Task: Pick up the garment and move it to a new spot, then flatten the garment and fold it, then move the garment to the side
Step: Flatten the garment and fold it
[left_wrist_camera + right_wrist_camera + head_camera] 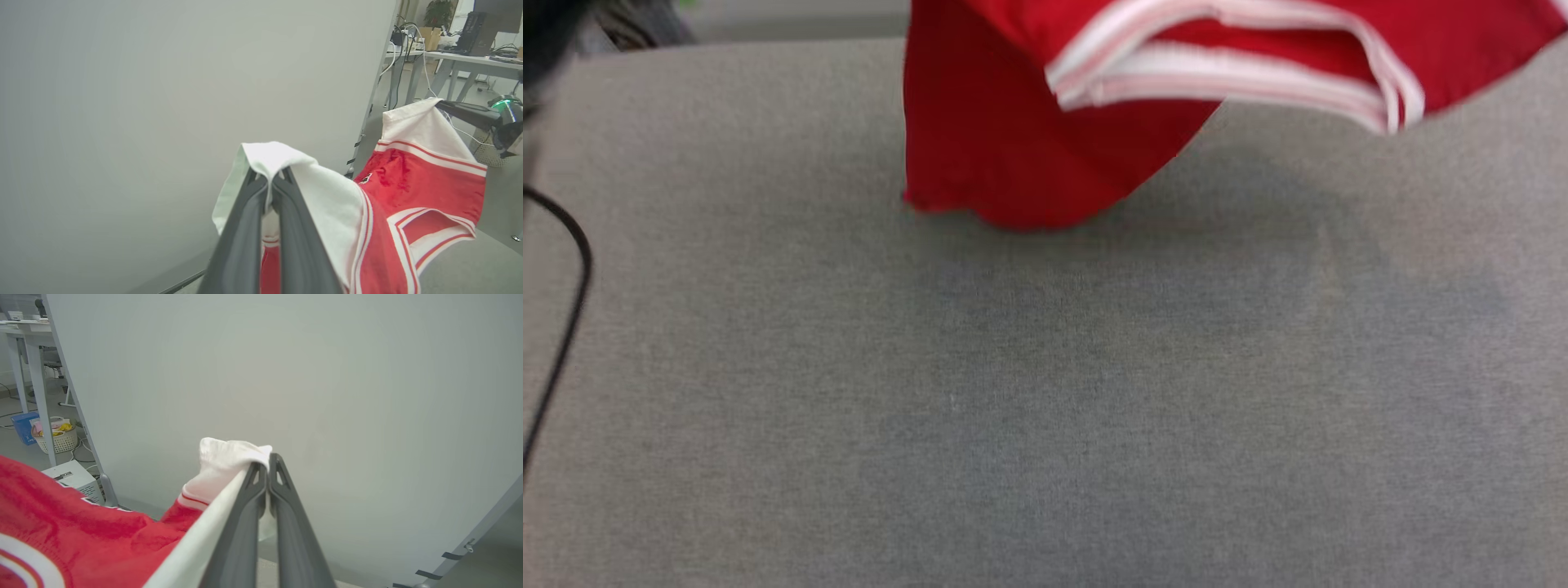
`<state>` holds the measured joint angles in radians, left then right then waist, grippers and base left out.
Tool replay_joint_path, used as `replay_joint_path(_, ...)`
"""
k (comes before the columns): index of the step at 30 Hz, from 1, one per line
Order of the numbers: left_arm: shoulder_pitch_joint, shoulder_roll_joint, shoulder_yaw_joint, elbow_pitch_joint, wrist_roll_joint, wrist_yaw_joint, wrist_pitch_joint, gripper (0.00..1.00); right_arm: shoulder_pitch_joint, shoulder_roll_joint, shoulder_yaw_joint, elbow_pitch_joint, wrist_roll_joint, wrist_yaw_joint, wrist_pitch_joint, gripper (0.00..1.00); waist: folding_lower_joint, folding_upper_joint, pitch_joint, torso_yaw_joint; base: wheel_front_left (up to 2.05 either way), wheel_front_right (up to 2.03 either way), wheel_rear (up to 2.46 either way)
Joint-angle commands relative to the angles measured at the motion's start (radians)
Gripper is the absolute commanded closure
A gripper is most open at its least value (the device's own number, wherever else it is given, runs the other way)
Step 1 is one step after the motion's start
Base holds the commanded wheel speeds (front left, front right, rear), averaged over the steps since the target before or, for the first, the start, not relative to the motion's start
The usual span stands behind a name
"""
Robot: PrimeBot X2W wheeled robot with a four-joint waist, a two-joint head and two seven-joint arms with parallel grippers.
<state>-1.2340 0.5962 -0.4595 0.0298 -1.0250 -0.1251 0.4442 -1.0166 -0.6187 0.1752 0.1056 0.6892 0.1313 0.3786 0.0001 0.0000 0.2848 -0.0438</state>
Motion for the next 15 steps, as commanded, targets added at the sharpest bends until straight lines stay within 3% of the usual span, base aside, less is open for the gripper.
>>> replay_joint_path(1,-0.061,-0.011,-0.003,0.030,0.016,-0.004,-0.004,1.00,-0.061,0.009,0.010,0.029,-0.019,-0.001,0.004,1.00,-0.0001,0.0000,0.141,-0.018,0.00,0.00,0.00)
replay_joint_path(8,-0.347,-0.057,-0.008,0.217,0.094,-0.005,-0.089,1.00,-0.364,0.056,0.037,0.212,-0.079,-0.001,-0.014,1.00,-0.0001,0.0000,0.239,-0.023,0.00,0.00,0.00)
replay_joint_path(15,-0.512,-0.073,-0.077,0.355,0.110,-0.005,-0.165,1.00,-0.588,0.078,0.078,0.364,-0.135,-0.001,-0.063,1.00,-0.0001,0.0000,0.262,-0.012,0.00,0.00,0.00)
